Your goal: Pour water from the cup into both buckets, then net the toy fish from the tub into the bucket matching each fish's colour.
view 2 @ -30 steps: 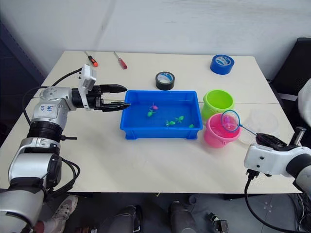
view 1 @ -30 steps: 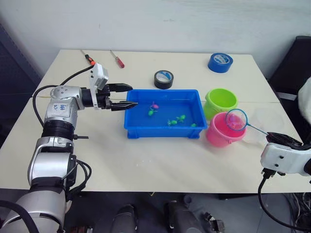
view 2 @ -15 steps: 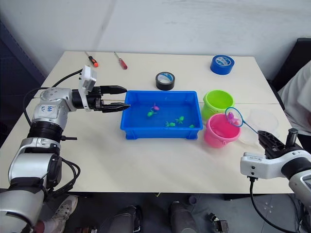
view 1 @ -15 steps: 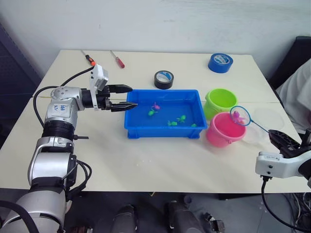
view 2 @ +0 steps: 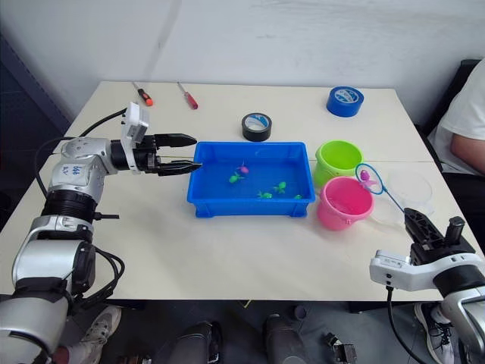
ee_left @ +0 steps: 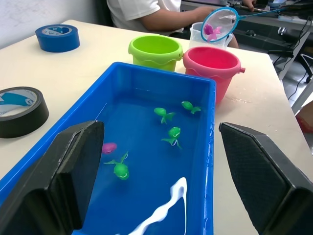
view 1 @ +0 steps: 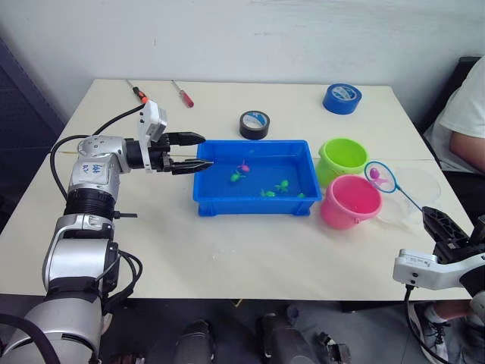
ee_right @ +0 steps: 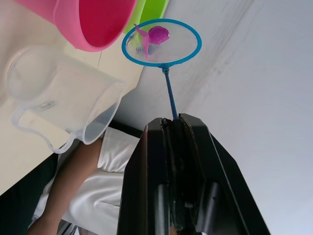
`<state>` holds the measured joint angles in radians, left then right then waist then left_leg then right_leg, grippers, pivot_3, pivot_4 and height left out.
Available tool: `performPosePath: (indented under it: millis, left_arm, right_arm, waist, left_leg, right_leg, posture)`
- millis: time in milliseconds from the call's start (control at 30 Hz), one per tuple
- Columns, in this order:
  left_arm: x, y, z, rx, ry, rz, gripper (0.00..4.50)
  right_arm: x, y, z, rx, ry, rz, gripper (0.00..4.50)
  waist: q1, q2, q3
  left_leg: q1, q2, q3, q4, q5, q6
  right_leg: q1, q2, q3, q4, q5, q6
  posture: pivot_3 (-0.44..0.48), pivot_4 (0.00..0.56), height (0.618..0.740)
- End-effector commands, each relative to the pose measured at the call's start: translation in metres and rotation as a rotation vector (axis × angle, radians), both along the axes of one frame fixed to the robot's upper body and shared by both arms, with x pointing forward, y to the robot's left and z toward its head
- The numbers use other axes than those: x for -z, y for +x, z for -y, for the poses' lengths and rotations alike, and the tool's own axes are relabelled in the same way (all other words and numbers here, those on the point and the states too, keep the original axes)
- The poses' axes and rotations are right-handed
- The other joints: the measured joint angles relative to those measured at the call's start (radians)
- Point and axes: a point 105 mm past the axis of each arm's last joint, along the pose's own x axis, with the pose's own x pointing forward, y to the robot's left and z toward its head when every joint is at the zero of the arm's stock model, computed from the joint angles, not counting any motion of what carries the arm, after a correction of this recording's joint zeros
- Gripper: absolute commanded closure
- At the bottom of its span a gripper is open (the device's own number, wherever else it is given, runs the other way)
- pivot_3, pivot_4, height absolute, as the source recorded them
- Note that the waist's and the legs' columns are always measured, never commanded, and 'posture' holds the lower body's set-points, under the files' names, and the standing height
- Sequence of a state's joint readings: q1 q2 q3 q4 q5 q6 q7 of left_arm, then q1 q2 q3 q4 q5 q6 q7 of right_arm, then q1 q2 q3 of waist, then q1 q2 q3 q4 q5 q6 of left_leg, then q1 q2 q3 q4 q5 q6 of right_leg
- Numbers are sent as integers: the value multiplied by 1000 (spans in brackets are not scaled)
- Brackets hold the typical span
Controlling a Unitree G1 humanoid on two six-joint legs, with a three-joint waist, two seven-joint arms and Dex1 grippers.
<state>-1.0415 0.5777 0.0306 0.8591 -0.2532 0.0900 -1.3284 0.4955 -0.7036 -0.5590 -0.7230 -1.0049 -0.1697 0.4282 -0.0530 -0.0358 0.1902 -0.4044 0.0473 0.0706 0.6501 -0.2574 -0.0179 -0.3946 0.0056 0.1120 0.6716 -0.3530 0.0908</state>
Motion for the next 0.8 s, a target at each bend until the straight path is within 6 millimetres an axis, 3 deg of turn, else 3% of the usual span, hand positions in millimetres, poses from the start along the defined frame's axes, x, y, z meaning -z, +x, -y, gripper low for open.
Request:
performPosePath:
  millis: [33, 400, 500, 667, 733, 800]
  left_arm:
    - [-10, -2, -5, -7, -11, 42, 378]
    - [-10, -2, -7, -14, -18, 46, 378]
    - [-10, -3, -11, -20, -18, 45, 378]
    - [-16, -5, -24, -66, -24, 53, 378]
    - [-15, -5, -32, -96, -11, 59, 378]
    - [-16, -5, -37, -122, -4, 64, 378]
  right_arm:
    - [-7, -4, -6, -24, -48, 40, 4500]
    - [-8, 1, -4, -32, -72, 63, 4500]
    - [-19, 7, -13, -66, 31, 100, 4500]
    - [-61, 35, -42, -188, 275, 131, 4500]
    - [-74, 50, -48, -213, 433, 116, 4500]
    - [-73, 63, -56, -229, 616, 27, 4500]
  waist:
    - [0, 0, 0]
    - [0, 0, 0]
    - [-3, 0, 0]
    - [-15, 0, 0]
    - [-15, 0, 0]
    - [-20, 0, 0]
  left_leg:
    - [0, 0, 0, 0, 0, 0]
    - [0, 0, 0, 1, 0, 0]
    - [1, 0, 0, 1, 0, 0]
    - [3, 1, 1, 3, 0, 0]
    - [3, 1, 0, 4, 1, -1]
    - [4, 2, -1, 4, 1, -1]
  right_leg:
    - [0, 0, 0, 0, 0, 0]
    - [0, 0, 0, 2, 0, 0]
    - [0, 0, 0, 2, 0, 0]
    - [0, 0, 1, 7, 0, 0]
    - [1, 0, 0, 8, 0, 0]
    - [1, 0, 0, 8, 0, -1]
  posture:
    - [0, 150, 734]
    - [0, 150, 734]
    - [0, 150, 734]
    - [0, 150, 734]
    - [0, 150, 734]
    - [0, 150, 734]
